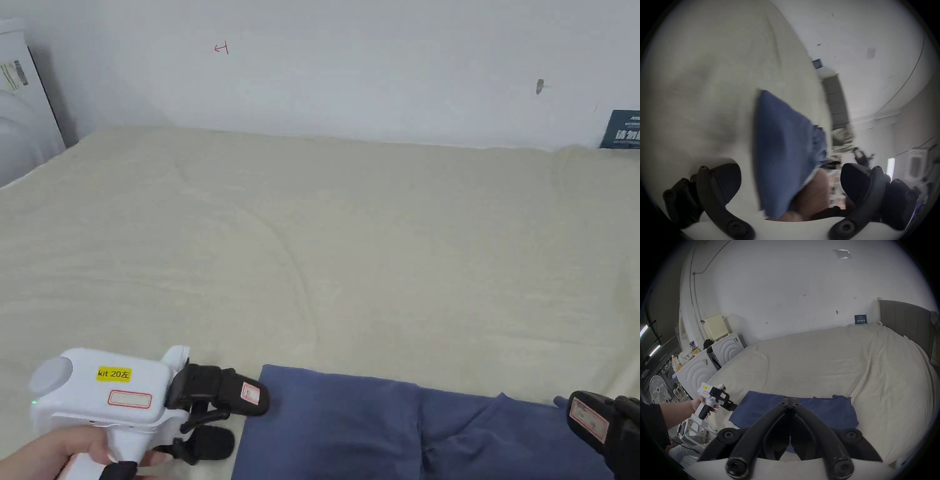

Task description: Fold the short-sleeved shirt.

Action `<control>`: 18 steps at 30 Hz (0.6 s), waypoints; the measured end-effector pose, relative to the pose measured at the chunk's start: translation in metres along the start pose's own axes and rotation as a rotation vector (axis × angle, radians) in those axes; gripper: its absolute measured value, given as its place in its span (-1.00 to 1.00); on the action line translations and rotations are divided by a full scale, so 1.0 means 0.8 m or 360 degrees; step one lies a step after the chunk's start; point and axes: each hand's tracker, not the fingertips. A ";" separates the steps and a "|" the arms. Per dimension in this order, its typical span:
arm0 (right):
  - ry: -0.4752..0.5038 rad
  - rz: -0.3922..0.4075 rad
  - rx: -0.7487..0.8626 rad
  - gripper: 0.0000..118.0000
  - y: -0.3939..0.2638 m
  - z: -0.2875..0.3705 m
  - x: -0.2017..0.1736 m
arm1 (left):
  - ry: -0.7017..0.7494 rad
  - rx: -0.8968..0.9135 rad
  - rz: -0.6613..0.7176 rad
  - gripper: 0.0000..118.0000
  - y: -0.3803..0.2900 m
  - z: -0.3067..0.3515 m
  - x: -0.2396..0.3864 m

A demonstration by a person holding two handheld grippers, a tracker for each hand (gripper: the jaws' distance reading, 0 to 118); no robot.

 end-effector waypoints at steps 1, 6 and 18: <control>-0.0002 0.0006 -0.0004 -1.00 0.000 -0.001 -0.002 | -0.0093 -0.0042 0.0073 1.00 0.004 -0.014 -0.004; -0.0008 0.0040 -0.0024 -1.00 0.002 -0.004 -0.008 | -0.0173 -0.0131 -0.0033 1.00 0.014 -0.066 -0.001; 0.0038 0.0043 -0.0042 -1.00 0.000 -0.013 -0.008 | 0.0597 0.0030 -0.0287 -0.80 -0.006 -0.053 0.040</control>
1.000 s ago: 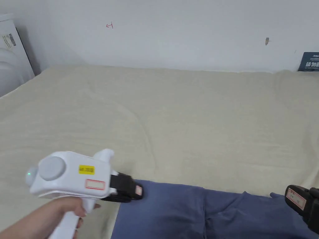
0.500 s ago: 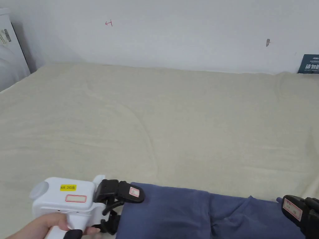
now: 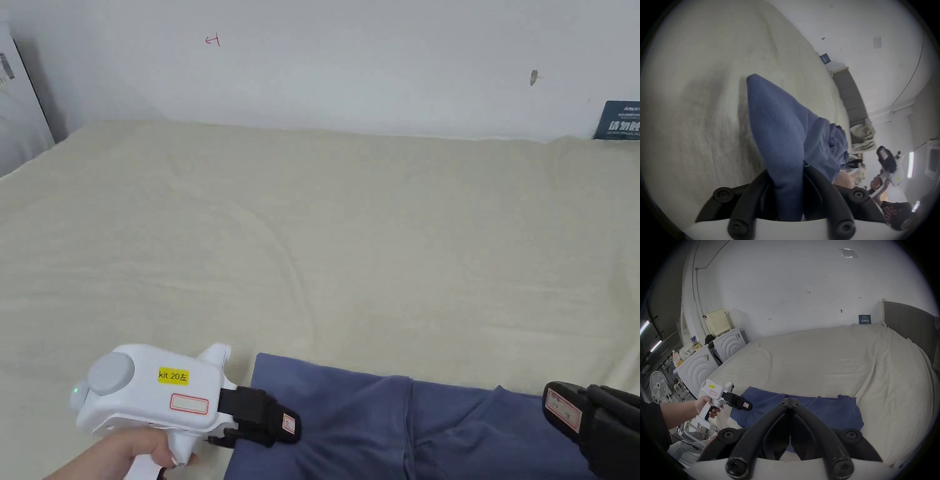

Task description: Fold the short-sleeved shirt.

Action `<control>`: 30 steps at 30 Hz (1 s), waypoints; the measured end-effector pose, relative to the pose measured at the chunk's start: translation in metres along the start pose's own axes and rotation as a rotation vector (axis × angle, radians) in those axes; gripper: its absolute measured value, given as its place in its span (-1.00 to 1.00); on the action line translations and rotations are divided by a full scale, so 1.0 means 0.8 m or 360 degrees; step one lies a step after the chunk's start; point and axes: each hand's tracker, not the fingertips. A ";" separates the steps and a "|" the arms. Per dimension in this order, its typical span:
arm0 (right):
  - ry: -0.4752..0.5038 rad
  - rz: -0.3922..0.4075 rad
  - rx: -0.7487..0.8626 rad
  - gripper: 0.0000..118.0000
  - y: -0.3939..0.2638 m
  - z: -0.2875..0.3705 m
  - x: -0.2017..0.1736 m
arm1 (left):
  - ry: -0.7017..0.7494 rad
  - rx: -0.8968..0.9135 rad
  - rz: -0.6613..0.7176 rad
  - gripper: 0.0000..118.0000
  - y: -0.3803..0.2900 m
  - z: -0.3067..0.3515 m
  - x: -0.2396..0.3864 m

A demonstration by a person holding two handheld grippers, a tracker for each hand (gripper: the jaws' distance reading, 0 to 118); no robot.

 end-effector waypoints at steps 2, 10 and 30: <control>0.0013 0.0015 0.0001 -1.00 0.000 -0.001 0.000 | 0.0131 -0.0024 -0.0075 -0.80 0.002 0.011 0.022; 0.0086 -0.0002 0.0056 -1.00 0.005 0.007 0.011 | 0.0900 0.0025 -0.0315 -0.80 0.010 0.095 0.059; 0.0020 -0.0129 0.0147 -1.00 0.000 0.053 0.062 | 0.0157 -0.0339 -0.0359 -0.42 0.002 -0.140 0.251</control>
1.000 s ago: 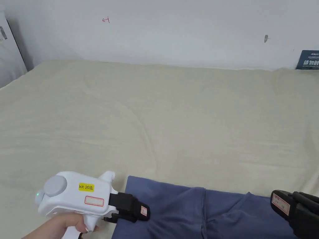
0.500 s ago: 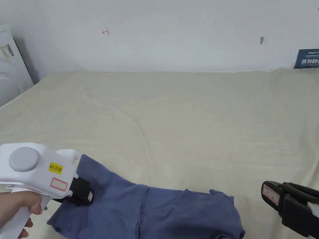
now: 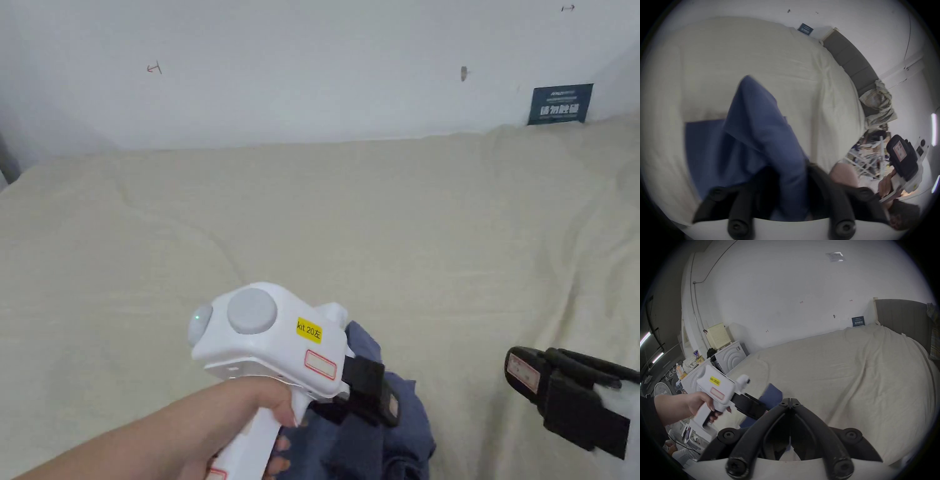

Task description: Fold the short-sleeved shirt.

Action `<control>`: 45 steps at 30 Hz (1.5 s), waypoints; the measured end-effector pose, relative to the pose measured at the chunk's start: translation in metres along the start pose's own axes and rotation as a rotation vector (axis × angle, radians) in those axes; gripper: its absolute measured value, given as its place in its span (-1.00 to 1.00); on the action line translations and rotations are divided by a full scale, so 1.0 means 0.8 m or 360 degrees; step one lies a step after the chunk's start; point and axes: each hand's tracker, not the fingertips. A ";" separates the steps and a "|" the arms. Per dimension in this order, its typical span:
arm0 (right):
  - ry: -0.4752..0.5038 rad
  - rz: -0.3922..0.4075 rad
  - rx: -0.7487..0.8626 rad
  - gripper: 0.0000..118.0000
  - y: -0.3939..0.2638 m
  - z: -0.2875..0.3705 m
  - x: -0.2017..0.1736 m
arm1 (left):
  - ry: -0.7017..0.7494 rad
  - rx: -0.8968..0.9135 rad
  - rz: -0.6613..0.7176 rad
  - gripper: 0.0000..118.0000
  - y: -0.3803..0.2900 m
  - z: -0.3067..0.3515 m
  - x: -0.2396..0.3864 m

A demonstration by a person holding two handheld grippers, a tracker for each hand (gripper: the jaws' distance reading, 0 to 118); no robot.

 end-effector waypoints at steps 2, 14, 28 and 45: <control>-0.0014 -0.0016 0.0005 -1.00 0.000 0.004 0.005 | -0.0144 -0.0048 0.0110 0.72 0.003 -0.012 -0.002; -0.0039 -0.0077 0.0061 -1.00 0.009 0.010 0.022 | 0.0056 0.0290 -0.0024 0.64 -0.029 0.086 0.001; -0.0059 -0.0083 0.0041 -1.00 0.004 0.018 0.025 | 0.0255 0.0026 -0.0113 -1.00 -0.045 -0.105 0.023; 0.0007 -0.0092 0.0234 -1.00 0.022 0.041 0.014 | 0.0166 0.1364 -0.0349 -1.00 -0.124 0.104 0.051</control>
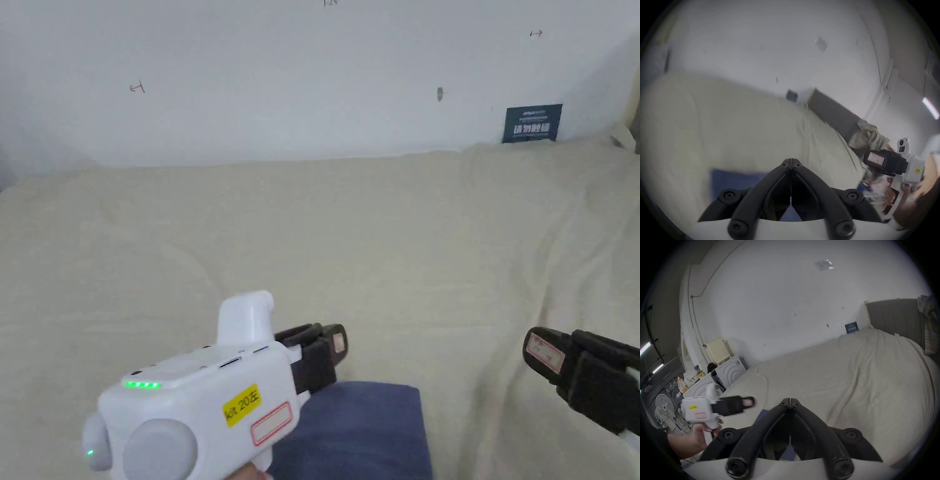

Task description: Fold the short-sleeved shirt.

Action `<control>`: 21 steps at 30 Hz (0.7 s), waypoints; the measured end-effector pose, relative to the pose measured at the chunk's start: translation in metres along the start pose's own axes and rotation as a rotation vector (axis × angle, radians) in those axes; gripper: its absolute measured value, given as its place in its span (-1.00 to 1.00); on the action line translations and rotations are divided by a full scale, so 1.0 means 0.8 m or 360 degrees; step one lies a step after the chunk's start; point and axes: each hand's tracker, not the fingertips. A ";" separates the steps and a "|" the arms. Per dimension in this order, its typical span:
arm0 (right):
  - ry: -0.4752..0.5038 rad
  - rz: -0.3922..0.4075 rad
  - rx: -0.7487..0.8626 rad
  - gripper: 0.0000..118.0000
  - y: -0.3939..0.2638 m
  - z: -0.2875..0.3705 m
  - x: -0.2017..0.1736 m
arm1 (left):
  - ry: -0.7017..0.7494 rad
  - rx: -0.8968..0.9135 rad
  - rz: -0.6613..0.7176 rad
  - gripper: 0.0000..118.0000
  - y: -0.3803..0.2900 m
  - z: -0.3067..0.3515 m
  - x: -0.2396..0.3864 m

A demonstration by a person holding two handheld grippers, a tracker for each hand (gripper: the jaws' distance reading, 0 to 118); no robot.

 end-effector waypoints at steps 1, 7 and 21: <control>-0.0003 0.0027 0.0050 -1.00 0.003 0.003 -0.005 | 0.0058 0.0123 -0.0045 -1.00 0.006 0.022 -0.001; -0.0042 0.0277 0.0385 -1.00 0.017 0.027 -0.043 | 0.0653 0.0753 -0.0481 -1.00 0.013 0.114 0.005; -0.0683 0.0531 0.0593 -1.00 -0.039 0.000 -0.017 | 0.1090 0.0773 -0.0571 -1.00 -0.047 0.106 -0.027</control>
